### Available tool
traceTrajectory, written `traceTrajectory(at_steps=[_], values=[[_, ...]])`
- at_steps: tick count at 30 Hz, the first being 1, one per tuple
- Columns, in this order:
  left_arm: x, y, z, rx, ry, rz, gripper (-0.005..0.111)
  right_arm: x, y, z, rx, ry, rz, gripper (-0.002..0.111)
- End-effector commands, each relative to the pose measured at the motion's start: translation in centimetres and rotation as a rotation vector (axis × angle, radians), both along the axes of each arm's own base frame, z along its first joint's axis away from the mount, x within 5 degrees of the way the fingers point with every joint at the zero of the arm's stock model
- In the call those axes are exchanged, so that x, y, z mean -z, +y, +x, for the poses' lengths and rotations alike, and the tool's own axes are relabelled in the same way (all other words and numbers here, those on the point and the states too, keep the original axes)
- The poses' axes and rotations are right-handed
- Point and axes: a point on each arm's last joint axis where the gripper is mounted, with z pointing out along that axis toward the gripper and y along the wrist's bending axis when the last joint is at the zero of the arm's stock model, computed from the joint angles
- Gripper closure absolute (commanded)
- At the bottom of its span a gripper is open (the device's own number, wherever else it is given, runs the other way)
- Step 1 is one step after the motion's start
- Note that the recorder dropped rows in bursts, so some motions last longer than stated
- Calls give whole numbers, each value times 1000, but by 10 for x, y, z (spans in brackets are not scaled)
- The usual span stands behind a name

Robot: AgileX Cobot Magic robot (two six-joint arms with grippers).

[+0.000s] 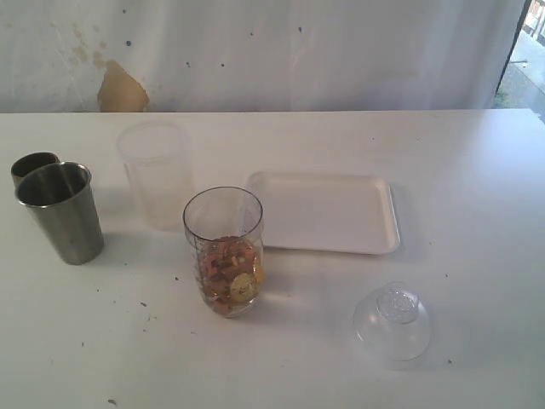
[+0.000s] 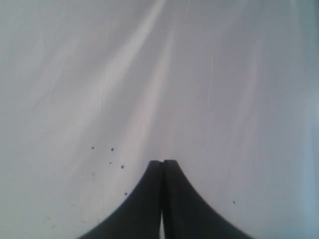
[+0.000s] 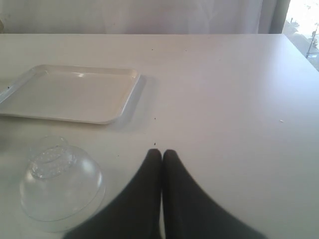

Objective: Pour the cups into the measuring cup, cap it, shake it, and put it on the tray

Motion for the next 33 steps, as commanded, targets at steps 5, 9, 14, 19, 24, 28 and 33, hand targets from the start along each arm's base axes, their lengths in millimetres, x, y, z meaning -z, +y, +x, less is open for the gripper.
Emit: traceTrajectory(at_steps=[5, 9, 14, 19, 24, 28, 33], values=[[-2, 0, -2, -15, -15, 14, 107, 1, 0, 0, -2, -3, -4, 108], [-2, 0, -2, -15, -15, 14, 107, 1, 0, 0, -2, -3, -4, 108], [-2, 0, -2, -15, -15, 14, 107, 1, 0, 0, -2, -3, -4, 108], [1, 0, -1, -13, -6, 16, 107, 1, 0, 0, -2, -3, -4, 108], [27, 8, 12, -126, 41, 132, 107, 1, 0, 0, -2, -3, -4, 108], [42, 18, 19, -128, 55, -147, 107, 1, 0, 0, -2, -3, -4, 108], [41, 21, 17, -21, 31, -532, 107, 1, 0, 0, -2, -3, -4, 108]])
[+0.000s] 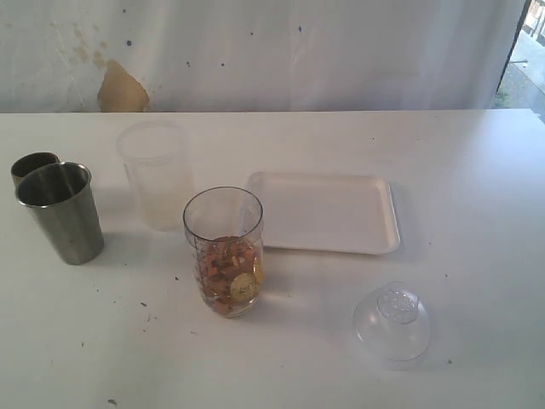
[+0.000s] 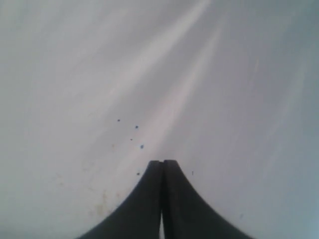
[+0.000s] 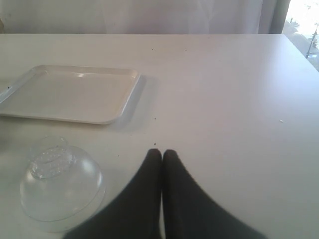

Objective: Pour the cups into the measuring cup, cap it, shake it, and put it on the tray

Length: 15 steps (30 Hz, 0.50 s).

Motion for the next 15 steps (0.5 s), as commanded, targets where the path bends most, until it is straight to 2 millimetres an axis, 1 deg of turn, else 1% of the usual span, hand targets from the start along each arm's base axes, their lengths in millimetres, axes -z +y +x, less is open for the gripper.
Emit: traceTrajectory(at_steps=[1, 6, 9, 15], values=[[0, 6, -3, 26, -30, -263, 107, 1, 0, 0, -2, -3, -4, 108], [0, 10, -14, -25, -56, -304, 107, 1, 0, 0, -2, -3, -4, 108], [3, 12, -21, -71, -37, -266, 107, 1, 0, 0, -2, -3, -4, 108], [10, 10, -34, -124, -3, -120, 107, 1, 0, 0, -2, -3, -4, 108]])
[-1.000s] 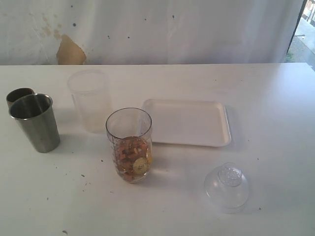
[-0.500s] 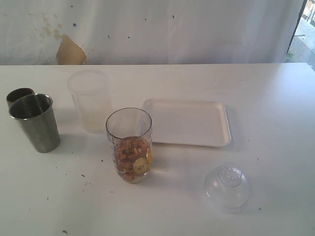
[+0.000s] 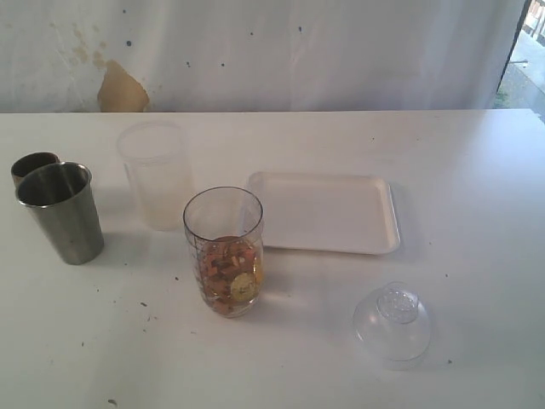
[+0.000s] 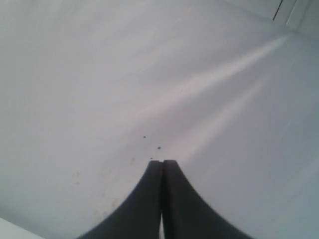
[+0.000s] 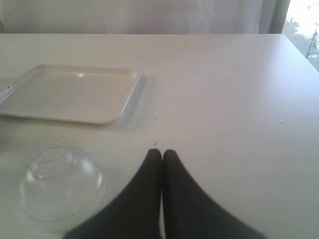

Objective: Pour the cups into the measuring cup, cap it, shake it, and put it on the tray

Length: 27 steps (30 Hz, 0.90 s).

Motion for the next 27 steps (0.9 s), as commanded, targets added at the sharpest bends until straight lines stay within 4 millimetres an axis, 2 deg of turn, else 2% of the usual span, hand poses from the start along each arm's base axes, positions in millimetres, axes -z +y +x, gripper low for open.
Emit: traceTrajectory(at_steps=[1, 6, 15, 27], values=[[8, -2, -8, -32, 26, 101, 107, 1, 0, 0, -2, -3, -4, 108], [29, -2, -11, -63, 30, 181, 107, 1, 0, 0, -2, -3, -4, 108], [76, 1, 8, -62, 183, 205, 107, 1, 0, 0, -2, -3, -4, 108], [137, 3, 22, -107, 399, 520, 107, 1, 0, 0, -2, -3, -4, 108]])
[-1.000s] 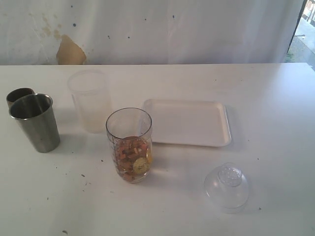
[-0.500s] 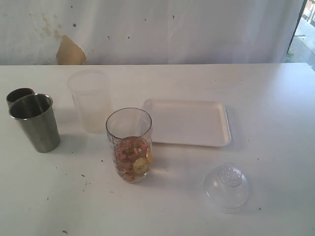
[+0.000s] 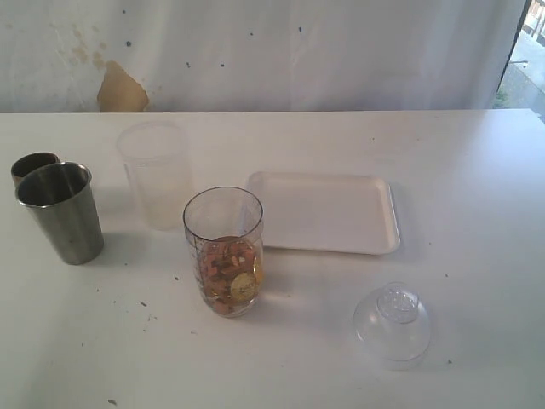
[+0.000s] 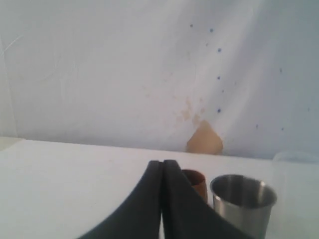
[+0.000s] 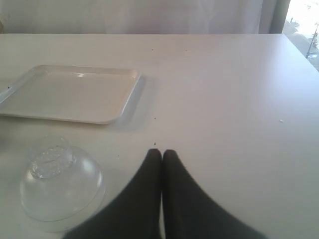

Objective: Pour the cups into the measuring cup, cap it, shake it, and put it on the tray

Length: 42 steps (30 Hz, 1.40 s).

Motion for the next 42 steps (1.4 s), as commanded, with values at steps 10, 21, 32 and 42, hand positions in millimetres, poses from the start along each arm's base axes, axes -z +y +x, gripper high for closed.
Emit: traceTrajectory(at_steps=[10, 21, 32, 42], values=[[27, 0, 3, 3, 155, 121, 107, 1, 0, 0, -2, -3, -4, 108], [34, 0, 2, 10, 226, 63, 107, 1, 0, 0, -2, -3, -4, 108], [34, 0, 2, 9, 224, 63, 107, 1, 0, 0, -2, -3, -4, 108], [34, 0, 2, 10, 224, 65, 107, 1, 0, 0, -2, -3, -4, 108]])
